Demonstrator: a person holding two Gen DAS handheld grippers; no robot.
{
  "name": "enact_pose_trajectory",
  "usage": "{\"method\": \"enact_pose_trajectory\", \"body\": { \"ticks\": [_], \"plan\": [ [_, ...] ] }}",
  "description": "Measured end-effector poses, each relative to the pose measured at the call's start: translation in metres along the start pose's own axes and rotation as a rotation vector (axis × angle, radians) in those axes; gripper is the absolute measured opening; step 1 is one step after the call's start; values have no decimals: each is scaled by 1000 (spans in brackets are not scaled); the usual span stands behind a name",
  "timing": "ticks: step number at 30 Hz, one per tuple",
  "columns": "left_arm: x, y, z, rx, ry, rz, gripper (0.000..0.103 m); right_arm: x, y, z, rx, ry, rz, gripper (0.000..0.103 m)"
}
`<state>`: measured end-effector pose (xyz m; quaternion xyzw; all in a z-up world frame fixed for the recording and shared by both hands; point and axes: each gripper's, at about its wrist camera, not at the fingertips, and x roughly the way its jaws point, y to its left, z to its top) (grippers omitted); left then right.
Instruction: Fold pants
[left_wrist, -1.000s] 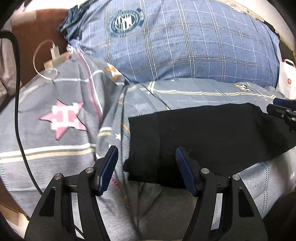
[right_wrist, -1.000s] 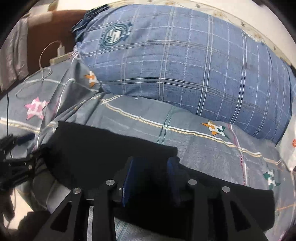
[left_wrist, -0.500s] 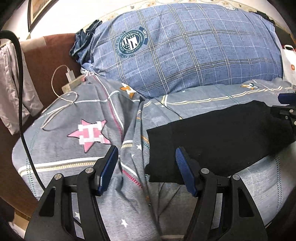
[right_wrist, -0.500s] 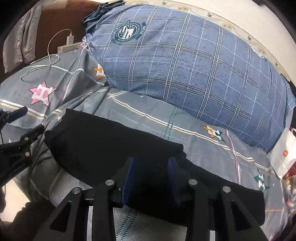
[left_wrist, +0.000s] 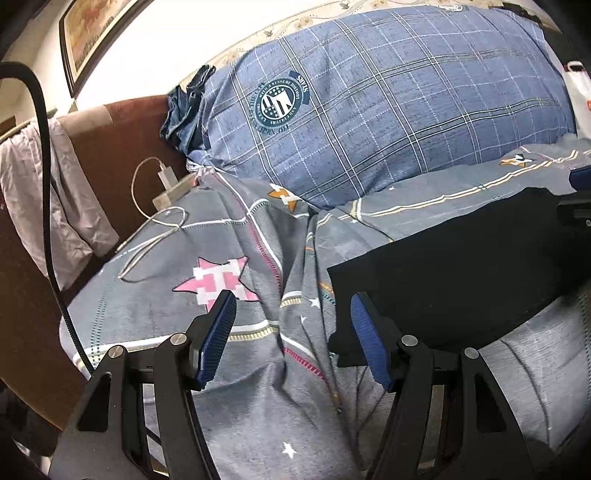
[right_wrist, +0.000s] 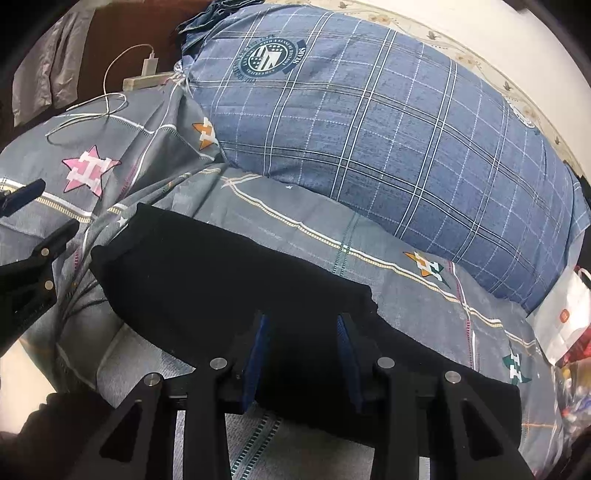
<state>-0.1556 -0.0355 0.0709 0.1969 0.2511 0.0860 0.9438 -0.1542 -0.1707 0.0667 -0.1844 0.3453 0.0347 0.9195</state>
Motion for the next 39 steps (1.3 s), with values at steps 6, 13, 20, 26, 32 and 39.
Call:
{"method": "enact_pose_trajectory", "body": {
  "ticks": [6, 13, 20, 26, 32, 39],
  "plan": [
    [-2, -2, -3, 19, -7, 31, 65, 2, 5, -1, -13, 9, 1, 37],
    [0, -3, -5, 27, -5, 35, 65, 4, 6, -2, -26, 19, -8, 38],
    [2, -5, -8, 26, 8, 31, 65, 5, 5, -4, -40, 20, -54, 38],
    [5, -7, -9, 28, 9, 25, 65, 7, 5, -7, -57, 26, -101, 38],
    [6, -6, -11, 16, 22, 27, 65, 4, 15, -8, -157, -4, -227, 39],
    [8, -3, -12, 3, 29, 26, 65, 4, 28, -15, -290, -25, -372, 42]
  ]
}}
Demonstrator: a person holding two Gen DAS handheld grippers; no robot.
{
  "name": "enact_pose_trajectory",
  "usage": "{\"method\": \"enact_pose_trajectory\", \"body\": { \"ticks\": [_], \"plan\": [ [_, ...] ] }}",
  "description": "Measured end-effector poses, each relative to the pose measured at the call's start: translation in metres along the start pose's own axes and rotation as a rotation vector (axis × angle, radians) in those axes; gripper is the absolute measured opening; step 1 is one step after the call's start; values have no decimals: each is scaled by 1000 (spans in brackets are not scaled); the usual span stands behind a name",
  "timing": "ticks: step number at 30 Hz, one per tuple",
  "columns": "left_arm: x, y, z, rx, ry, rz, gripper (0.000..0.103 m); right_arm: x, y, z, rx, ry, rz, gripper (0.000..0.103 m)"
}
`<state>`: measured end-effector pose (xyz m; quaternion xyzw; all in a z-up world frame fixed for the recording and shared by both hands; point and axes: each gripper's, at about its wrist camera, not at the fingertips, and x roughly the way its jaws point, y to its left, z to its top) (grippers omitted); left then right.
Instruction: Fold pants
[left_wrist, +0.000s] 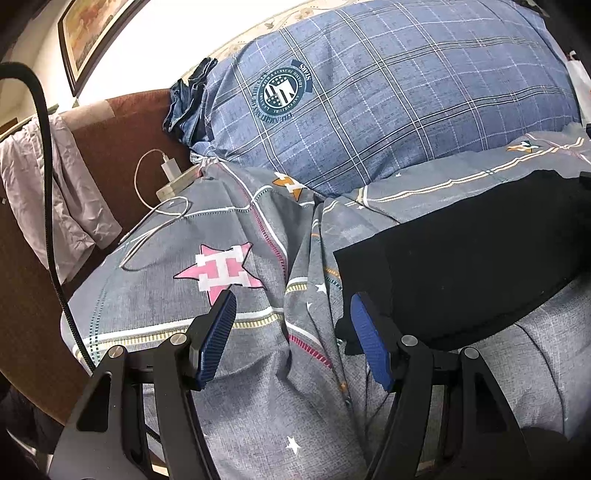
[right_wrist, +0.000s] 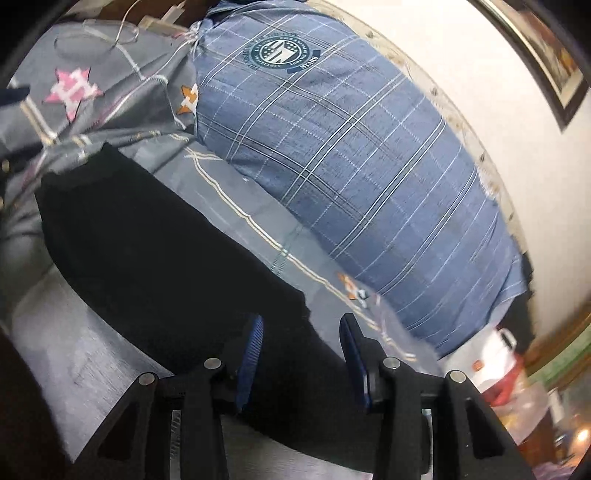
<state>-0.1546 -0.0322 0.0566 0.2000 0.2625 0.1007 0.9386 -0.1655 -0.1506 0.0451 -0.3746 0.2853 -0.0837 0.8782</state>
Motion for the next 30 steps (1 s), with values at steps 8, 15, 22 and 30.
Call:
{"method": "enact_pose_trajectory", "body": {
  "ticks": [8, 15, 22, 30],
  "plan": [
    [0, 0, -2, -6, 5, -2, 65, -3, 13, -5, -94, -12, -65, 43],
    [2, 0, -6, -13, 15, -2, 65, 0, 17, -8, -114, -9, -88, 44],
    [4, 0, -8, -15, 22, -5, 65, 5, 18, -12, -138, 12, -125, 47],
    [5, 3, -9, -24, 26, -6, 65, 14, 16, -18, -148, 38, -151, 51]
  ]
}}
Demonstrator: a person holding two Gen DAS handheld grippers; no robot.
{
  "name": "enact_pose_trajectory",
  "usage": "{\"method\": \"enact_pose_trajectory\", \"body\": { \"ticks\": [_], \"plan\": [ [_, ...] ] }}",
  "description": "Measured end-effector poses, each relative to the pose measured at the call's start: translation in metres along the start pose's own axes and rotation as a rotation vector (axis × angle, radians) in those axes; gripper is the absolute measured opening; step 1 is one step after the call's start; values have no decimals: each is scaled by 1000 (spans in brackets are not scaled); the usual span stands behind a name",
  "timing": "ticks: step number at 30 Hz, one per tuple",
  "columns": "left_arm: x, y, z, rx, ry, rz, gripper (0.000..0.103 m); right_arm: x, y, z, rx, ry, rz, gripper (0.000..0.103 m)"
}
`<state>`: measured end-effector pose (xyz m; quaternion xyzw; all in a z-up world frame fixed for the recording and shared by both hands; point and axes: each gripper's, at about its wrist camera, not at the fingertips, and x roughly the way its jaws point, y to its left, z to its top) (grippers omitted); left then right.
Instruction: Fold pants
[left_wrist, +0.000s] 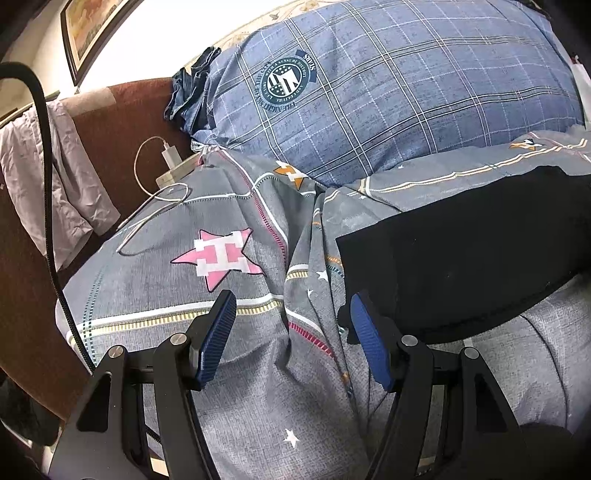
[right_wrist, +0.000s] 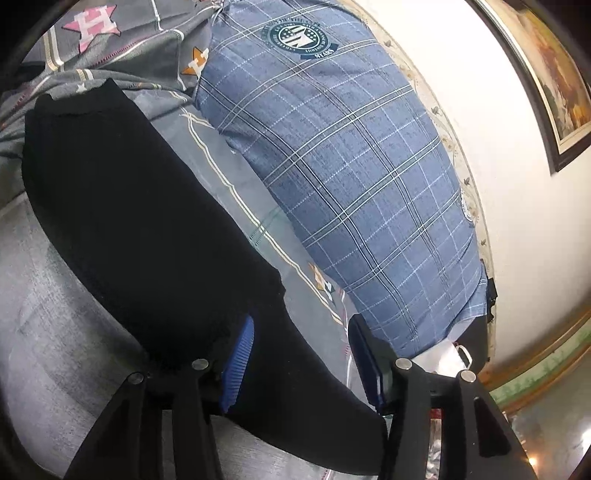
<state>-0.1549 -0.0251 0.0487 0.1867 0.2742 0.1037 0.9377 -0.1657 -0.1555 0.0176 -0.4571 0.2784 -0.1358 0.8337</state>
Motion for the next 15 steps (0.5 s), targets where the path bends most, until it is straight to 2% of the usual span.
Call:
{"method": "enact_pose_trajectory", "body": {
  "ticks": [15],
  "plan": [
    [3, 1, -4, -9, 15, -13, 65, 30, -7, -23, -1, 96, -45, 52]
  ]
}}
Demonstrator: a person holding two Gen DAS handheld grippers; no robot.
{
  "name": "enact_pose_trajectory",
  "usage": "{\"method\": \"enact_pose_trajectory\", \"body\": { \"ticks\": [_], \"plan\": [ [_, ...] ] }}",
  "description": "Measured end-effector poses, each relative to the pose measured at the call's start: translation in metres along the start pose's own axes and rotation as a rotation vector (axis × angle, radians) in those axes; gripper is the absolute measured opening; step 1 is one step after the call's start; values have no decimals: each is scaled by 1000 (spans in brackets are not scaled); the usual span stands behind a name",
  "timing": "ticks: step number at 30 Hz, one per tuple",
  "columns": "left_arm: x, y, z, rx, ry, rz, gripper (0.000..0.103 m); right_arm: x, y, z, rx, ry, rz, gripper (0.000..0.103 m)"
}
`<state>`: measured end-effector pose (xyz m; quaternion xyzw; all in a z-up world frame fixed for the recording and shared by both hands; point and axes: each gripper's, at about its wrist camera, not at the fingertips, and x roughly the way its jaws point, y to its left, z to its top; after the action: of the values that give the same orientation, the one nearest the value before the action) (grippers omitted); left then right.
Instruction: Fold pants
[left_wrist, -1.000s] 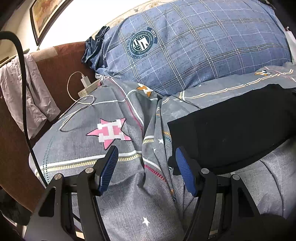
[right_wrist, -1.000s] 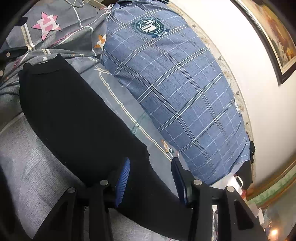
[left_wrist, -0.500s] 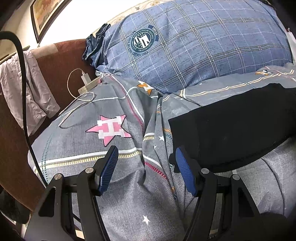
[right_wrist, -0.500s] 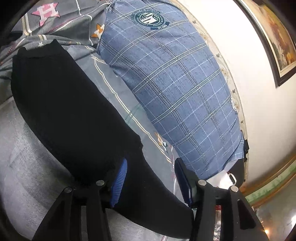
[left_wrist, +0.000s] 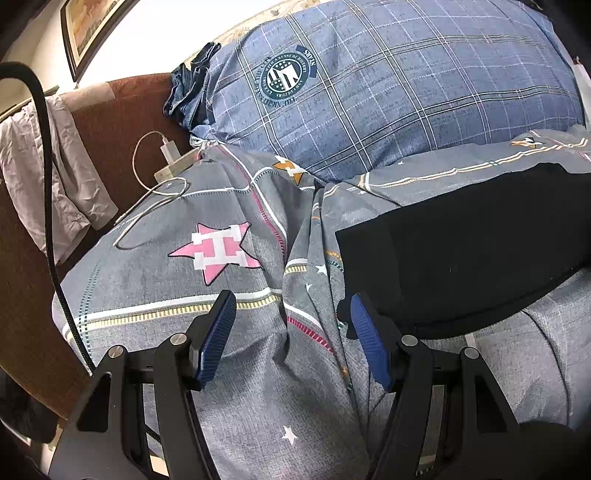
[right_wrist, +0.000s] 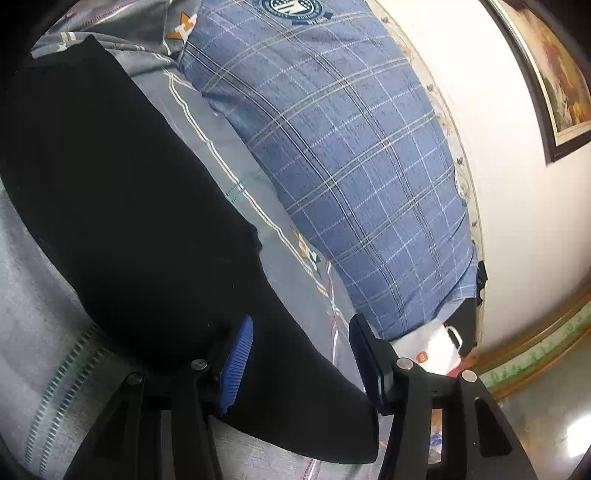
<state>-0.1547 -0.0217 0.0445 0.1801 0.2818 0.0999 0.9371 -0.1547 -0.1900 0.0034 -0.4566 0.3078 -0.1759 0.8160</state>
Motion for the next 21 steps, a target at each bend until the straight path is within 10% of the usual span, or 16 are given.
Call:
{"method": "enact_pose_trajectory", "body": {
  "ticks": [6, 11, 15, 21],
  "plan": [
    [14, 14, 3, -138, 96, -209, 65, 12, -33, -9, 191, 47, 187, 52],
    [37, 29, 11, -317, 212, -436, 65, 37, -75, -26, 527, 88, 584, 52],
    [55, 35, 23, -434, 280, -577, 65, 50, -81, -26, 611, 74, 733, 52],
    [69, 18, 43, -391, 298, -549, 65, 49, -70, -11, 612, 11, 846, 52]
  ]
}}
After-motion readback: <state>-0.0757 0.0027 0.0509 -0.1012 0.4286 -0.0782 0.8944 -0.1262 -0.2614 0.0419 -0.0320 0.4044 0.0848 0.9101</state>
